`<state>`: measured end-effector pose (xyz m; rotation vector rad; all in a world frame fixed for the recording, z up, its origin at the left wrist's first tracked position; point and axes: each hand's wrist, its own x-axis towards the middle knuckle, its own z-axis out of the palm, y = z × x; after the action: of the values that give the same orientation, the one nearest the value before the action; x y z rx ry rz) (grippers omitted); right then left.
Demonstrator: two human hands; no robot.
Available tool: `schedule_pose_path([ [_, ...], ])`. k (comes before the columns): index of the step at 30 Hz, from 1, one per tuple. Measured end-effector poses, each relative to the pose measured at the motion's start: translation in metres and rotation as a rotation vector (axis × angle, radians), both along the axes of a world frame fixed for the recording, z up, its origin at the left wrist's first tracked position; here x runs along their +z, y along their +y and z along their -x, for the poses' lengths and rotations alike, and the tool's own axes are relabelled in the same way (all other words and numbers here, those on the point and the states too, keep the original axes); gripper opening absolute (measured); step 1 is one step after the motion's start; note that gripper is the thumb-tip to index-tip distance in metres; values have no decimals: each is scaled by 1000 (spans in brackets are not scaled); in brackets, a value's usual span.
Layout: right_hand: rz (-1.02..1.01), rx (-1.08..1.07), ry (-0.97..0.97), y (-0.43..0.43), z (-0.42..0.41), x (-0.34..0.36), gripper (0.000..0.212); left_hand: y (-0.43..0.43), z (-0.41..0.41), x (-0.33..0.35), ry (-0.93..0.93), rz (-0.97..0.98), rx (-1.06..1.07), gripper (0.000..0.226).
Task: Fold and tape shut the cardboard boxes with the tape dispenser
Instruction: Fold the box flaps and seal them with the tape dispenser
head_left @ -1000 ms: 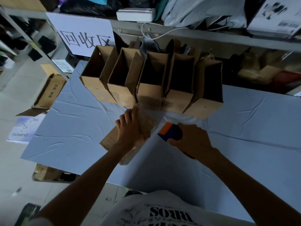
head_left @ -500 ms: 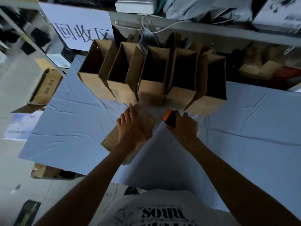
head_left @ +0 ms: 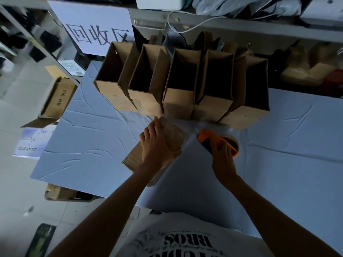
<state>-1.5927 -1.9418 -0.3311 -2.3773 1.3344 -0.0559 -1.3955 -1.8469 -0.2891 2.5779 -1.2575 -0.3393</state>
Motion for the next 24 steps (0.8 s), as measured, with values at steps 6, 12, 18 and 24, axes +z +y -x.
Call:
schedule_pose_path([
  [6, -40, 19, -258, -12, -39, 43, 21, -2, 3, 10, 114, 95, 90, 133],
  [12, -591, -383, -854, 1, -85, 76, 18, -4, 5, 39, 329, 368, 213, 125],
  [18, -393, -249, -935, 3, -79, 92, 7, 21, -20, 53, 625, 728, 301, 35],
  [24, -341, -228, -920, 4, -76, 102, 5, 24, -21, 58, 714, 765, 300, 37],
])
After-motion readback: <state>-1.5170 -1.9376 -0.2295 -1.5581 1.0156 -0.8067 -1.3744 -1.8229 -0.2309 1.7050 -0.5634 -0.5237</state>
